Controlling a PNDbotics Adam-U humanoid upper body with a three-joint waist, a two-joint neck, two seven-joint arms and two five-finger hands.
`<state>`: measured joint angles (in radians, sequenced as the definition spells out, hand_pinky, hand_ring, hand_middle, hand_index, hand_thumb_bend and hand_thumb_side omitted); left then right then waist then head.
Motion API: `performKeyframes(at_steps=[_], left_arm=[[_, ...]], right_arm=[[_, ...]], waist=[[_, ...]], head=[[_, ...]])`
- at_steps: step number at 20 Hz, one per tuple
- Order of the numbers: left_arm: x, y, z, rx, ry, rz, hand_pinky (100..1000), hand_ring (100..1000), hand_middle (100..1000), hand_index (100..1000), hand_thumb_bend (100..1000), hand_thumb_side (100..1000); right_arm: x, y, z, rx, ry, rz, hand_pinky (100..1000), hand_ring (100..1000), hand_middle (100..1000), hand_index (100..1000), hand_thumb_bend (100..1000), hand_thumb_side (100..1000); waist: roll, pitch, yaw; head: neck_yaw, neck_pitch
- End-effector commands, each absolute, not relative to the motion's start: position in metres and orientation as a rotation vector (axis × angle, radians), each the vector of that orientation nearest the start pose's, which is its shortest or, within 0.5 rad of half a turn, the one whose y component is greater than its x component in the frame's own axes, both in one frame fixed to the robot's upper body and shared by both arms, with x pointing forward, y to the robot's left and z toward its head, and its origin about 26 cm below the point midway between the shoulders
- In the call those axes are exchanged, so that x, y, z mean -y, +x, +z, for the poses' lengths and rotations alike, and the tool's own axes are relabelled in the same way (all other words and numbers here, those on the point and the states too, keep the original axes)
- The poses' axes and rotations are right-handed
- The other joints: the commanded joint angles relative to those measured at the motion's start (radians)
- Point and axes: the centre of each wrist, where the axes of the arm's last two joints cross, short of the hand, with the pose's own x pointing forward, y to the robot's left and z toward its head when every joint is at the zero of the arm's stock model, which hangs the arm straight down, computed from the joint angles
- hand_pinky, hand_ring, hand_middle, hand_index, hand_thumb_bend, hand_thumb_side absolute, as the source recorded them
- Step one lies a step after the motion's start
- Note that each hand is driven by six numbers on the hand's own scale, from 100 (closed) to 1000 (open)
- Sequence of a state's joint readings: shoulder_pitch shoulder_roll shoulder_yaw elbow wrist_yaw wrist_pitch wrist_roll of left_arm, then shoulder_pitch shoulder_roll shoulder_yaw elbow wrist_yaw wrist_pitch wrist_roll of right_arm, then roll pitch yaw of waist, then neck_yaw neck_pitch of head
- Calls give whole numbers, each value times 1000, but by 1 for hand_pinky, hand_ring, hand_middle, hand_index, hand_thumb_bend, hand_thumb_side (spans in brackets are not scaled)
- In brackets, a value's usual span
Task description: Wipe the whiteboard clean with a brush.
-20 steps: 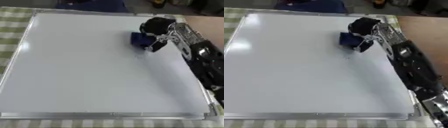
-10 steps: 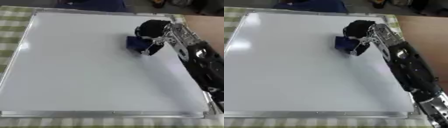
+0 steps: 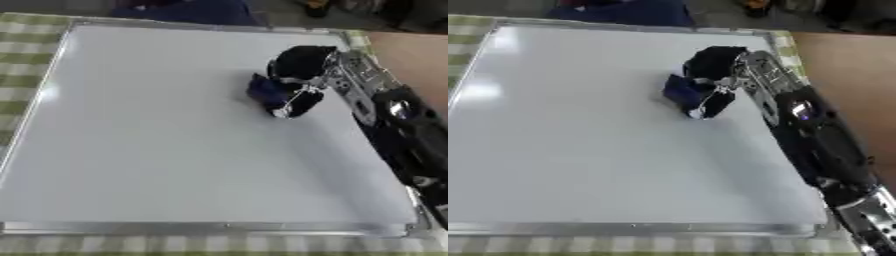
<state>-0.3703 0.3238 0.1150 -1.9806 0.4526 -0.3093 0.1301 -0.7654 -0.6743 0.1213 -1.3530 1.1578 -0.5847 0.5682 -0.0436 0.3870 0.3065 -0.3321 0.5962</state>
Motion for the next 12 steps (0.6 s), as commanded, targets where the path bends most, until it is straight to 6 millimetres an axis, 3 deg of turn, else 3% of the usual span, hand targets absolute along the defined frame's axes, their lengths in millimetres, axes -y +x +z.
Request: performKeyframes(at_steps=[1,12], left_arm=[[-281,304,233,2645,-270,135,451,496,516,522,109,970],[-280,304,233,2644,-277,132,451,497,516,523,108,969]], right_arm=[[334,408,274,1121,-1234,2190,502,490,175,358,242,672],[338,404,277,1151,-1199,2170,517,522,207,389,307,703]], waist=[[6,-23,2],[8,-25,2]], head=[[-4,-6],[-7,-13]])
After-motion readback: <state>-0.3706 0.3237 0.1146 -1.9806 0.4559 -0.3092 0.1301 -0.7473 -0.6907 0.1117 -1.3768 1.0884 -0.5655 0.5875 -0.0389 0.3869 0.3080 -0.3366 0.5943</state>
